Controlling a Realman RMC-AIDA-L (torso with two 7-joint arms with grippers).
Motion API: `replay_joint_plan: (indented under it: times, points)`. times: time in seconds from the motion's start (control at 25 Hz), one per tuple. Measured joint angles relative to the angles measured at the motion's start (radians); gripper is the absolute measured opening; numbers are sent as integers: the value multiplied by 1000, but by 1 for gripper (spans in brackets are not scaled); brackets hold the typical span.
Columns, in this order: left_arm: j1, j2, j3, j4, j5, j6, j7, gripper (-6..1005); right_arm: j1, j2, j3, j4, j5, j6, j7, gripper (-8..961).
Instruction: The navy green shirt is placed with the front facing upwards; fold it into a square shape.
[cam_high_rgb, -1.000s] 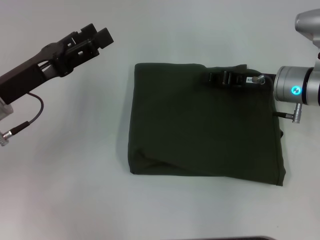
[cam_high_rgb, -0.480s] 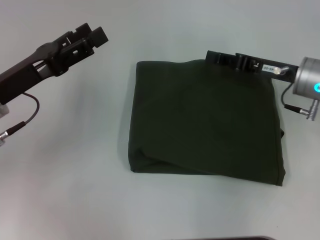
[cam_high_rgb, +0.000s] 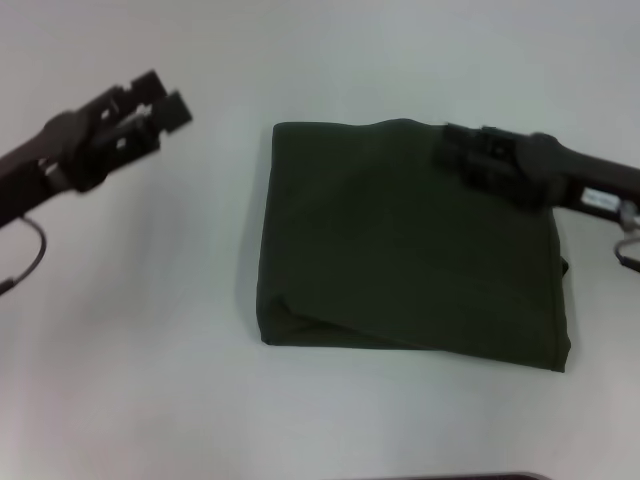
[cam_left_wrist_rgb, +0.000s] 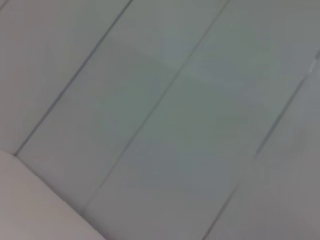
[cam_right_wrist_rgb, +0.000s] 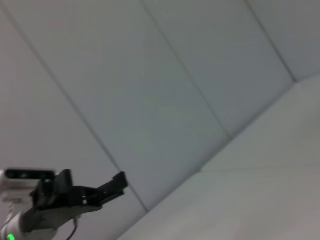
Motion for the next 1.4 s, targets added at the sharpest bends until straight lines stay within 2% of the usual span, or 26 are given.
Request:
replay_joint_plan:
  times: [0.16,0.2,0.4,0.6,0.88,1.4]
  points:
    - [51,-6,-10,27,29,89,27,921,-54,-24,-6,-8,-15,-113,-77,515]
    - [63,-8,-13,28,32,106,32,921,-82,-36,-5,-9,-28,-158,-97,537]
    - [114,-15,-15,36,83,164,37,921,-130,-46,-3,-10,-45,-218,-111,660]
    - [120,-16,-7,38,196,180,38,921,-162,-39,-2,-11,-90,-239,-136,832]
    - [94,-12,4,51,286,192,59,921,-135,-28,-7,-10,-174,-260,-130,852]
    - [51,-5,-13,44,270,170,48,921,-118,-33,71,-10,-181,-249,-127,850]
